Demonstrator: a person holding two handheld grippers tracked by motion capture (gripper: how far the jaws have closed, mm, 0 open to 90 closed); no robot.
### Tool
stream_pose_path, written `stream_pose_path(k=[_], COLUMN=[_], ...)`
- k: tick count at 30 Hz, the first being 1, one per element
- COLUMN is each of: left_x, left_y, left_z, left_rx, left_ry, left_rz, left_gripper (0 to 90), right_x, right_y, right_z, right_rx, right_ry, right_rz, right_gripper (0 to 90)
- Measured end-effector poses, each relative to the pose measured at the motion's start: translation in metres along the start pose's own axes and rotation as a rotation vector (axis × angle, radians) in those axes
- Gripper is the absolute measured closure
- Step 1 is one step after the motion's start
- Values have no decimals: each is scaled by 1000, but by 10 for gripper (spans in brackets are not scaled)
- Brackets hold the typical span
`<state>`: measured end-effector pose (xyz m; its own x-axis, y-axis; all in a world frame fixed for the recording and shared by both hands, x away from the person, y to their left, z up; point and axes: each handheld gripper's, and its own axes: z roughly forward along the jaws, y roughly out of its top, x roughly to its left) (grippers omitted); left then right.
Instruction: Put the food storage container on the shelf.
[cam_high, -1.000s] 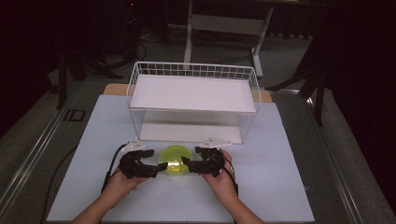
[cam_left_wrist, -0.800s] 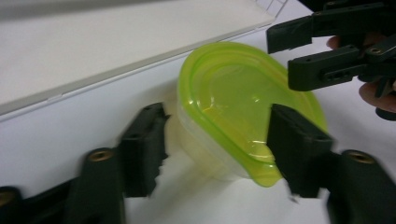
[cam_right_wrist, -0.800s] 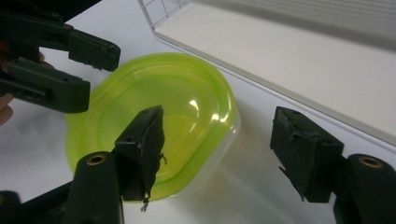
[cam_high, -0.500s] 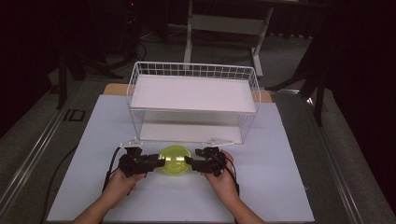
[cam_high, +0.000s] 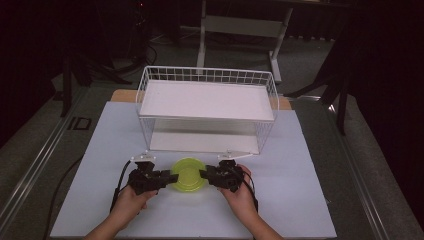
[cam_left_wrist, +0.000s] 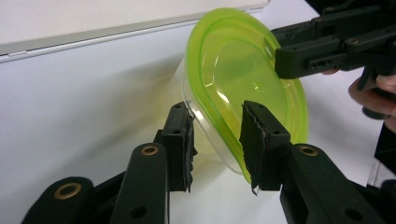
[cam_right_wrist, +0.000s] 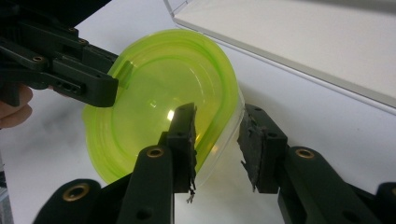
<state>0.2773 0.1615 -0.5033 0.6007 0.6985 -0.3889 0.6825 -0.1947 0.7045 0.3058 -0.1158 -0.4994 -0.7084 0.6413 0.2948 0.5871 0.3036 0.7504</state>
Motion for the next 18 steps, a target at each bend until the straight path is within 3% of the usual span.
stream_pose_path(k=[3,12,18], left_x=[-3,-11,-21], left_y=[-1,-4,-5], left_z=[-1,-3,-6], left_rx=[6,6,23], left_ry=[6,18,33], left_rz=[-1,-31,-56], left_gripper=[663,715,766], right_x=[0,3,5], right_y=[-1,-3,-6], right_z=[-2,-6,-11], right_rx=[2,15,14], right_ry=[22,19,41], right_rz=[12,-7,32], right_gripper=[682,709,758])
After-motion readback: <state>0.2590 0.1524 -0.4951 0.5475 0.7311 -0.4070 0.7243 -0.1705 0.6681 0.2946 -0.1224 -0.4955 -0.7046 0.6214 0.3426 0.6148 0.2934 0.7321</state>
